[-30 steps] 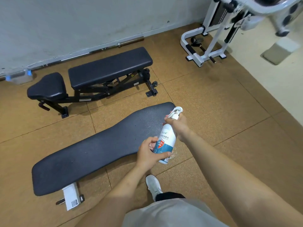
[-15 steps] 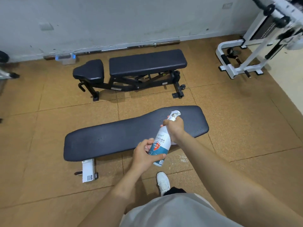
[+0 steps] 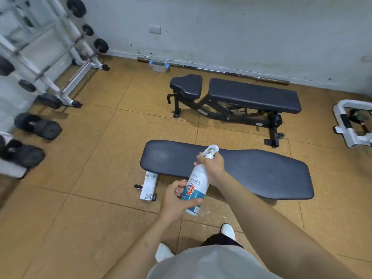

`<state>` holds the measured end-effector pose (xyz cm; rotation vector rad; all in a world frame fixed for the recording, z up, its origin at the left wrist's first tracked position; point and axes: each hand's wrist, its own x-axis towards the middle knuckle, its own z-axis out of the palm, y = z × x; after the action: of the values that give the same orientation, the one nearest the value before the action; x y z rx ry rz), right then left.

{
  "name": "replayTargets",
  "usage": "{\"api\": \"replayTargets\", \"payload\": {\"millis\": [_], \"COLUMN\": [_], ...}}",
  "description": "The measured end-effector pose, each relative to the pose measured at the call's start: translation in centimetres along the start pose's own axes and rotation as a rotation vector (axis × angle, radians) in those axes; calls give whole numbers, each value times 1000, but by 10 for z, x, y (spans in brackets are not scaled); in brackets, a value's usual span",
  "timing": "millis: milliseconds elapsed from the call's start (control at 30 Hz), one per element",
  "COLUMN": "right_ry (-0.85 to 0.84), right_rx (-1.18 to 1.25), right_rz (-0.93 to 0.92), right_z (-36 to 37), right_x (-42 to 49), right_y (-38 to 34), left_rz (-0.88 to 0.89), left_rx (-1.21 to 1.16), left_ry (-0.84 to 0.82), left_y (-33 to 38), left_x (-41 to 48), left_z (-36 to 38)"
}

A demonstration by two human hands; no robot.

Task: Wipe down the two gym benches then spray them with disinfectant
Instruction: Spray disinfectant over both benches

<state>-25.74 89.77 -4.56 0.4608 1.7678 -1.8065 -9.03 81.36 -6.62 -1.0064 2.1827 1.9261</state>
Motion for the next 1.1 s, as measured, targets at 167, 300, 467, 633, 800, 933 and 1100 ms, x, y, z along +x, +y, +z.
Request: {"api": "replayTargets", "payload": {"millis": [167,300,467,633,800,933,1100], "right_ry": [-12,-73,84,89,89,274,349], "right_rx": [-76,-97,-136,-21,88,135,242], "right_rz": [-33,-75,-69,-23,9,49,5], "right_z": [83,127,170,201,227,241,239], "right_x": [-28,-32,-15,18,53,67,72], "right_y": [21,32,40,45,41,41,22], "left_rz": [-14,-33,-10,-6,-40,-14,26], "left_rx": [-61,-96,-6,130,227,322,401], "left_ry": [67,78,-1,-78,-202,-317,-477], "left_y": [-29,-42,-44,-47,-34,-13,11], "left_x": [-11,-5,23,75,128,166,203], "left_z": [-75,-117,-151,-187,-220,-241,-244]}}
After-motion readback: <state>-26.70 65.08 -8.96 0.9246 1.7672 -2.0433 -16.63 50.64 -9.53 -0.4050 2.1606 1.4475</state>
